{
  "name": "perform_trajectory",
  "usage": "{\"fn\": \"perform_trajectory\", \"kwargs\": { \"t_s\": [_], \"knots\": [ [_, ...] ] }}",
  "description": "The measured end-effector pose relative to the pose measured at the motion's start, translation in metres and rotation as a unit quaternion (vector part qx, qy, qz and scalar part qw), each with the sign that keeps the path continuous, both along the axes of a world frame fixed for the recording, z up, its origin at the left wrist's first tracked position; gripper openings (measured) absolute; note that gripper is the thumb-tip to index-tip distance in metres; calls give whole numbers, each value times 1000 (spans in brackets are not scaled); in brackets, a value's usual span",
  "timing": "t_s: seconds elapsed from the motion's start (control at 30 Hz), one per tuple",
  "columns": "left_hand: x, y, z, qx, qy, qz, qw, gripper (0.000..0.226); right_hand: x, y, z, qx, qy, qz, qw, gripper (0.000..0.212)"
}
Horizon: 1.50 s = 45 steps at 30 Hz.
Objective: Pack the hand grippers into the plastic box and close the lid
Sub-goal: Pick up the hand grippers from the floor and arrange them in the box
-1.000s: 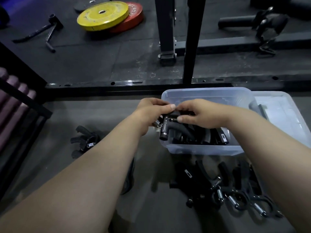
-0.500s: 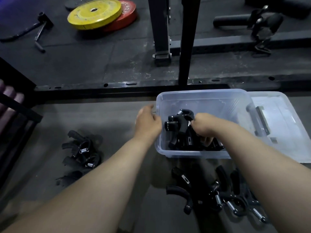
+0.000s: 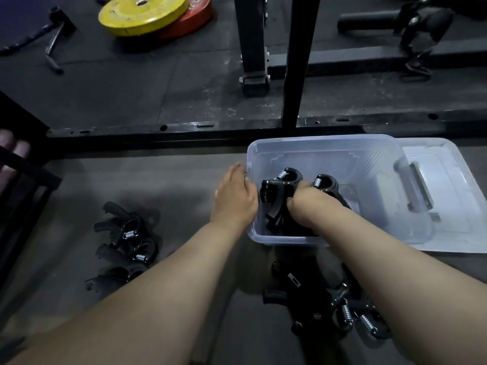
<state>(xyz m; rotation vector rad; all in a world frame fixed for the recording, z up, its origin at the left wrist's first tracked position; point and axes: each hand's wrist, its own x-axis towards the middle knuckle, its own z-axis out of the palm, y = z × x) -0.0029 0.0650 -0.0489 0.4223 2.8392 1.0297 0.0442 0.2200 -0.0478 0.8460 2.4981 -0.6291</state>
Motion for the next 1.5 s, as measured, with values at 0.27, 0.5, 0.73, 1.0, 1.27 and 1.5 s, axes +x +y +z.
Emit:
{"fn": "perform_trajectory", "kwargs": {
  "t_s": [0.27,0.5,0.73,1.0,1.27,1.5],
  "knots": [
    [1,0,0,14,-3,4,1000,43,5,6,2,5,11,72,997,42],
    [0,1,-1,21,-16,9,1000,44,9,6,3,-1,30,88,996,37],
    [-1,1,-3,21,-17,8,1000,45,9,5,-1,9,39,94,995,34],
    [-2,0,-4,27,-17,6,999,45,6,2,16,14,2,47,999,42],
    [3,-14,4,45,-66,-6,997,48,-23,-39,38,-141,186,76,969,57],
    [-4,-74,-11,-30,-161,144,976,49,-25,-82,2,-163,194,89,963,89]
  ]
}}
